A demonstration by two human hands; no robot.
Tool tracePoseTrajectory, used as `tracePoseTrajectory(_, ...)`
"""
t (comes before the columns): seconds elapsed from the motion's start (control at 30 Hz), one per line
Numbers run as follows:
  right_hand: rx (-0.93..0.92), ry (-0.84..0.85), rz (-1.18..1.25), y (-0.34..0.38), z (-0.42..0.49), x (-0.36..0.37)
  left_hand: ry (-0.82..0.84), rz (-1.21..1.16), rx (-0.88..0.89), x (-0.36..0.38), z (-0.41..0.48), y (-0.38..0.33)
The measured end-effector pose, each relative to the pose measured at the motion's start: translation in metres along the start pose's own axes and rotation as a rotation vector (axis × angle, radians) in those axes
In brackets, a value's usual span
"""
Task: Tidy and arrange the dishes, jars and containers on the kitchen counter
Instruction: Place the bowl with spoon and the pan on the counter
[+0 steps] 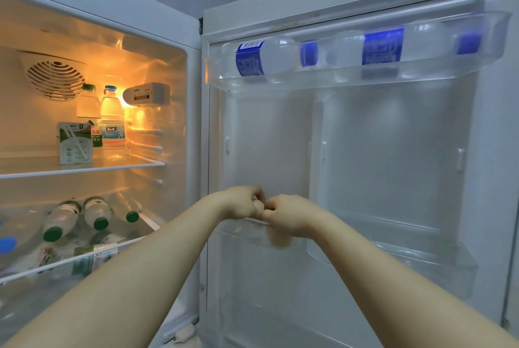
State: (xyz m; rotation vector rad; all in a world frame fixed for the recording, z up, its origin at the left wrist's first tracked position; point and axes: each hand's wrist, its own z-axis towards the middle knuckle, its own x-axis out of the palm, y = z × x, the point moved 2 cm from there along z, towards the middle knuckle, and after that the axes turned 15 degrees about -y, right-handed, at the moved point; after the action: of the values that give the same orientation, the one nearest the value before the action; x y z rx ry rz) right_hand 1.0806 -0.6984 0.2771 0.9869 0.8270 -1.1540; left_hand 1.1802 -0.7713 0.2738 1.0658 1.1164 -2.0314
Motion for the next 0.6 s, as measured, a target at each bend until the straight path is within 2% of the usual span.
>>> tracePoseTrajectory(0.17, -0.005, 0.028, -0.013, -0.001, 0.001, -0.002, -0.102, -0.063, -0.053, 0.000, 0.000, 0.003)
tracePoseTrajectory(0.3, -0.005, 0.027, -0.013, 0.000, 0.001, -0.002, -0.244, -0.152, -0.056, -0.002, -0.001, 0.009)
tracePoseTrajectory(0.43, -0.002, 0.039, -0.015, -0.001, 0.002, -0.001, -0.450, -0.380, -0.123, -0.007, -0.006, 0.010)
tracePoseTrajectory(0.53, 0.012, 0.035, -0.019, -0.002, 0.004, 0.001, -0.521, -0.554, -0.207, -0.010, -0.009, 0.013)
tracePoseTrajectory(0.6, 0.004, 0.031, -0.032, -0.002, 0.004, 0.002, -0.543, -0.550, -0.204, -0.009, -0.009, 0.014)
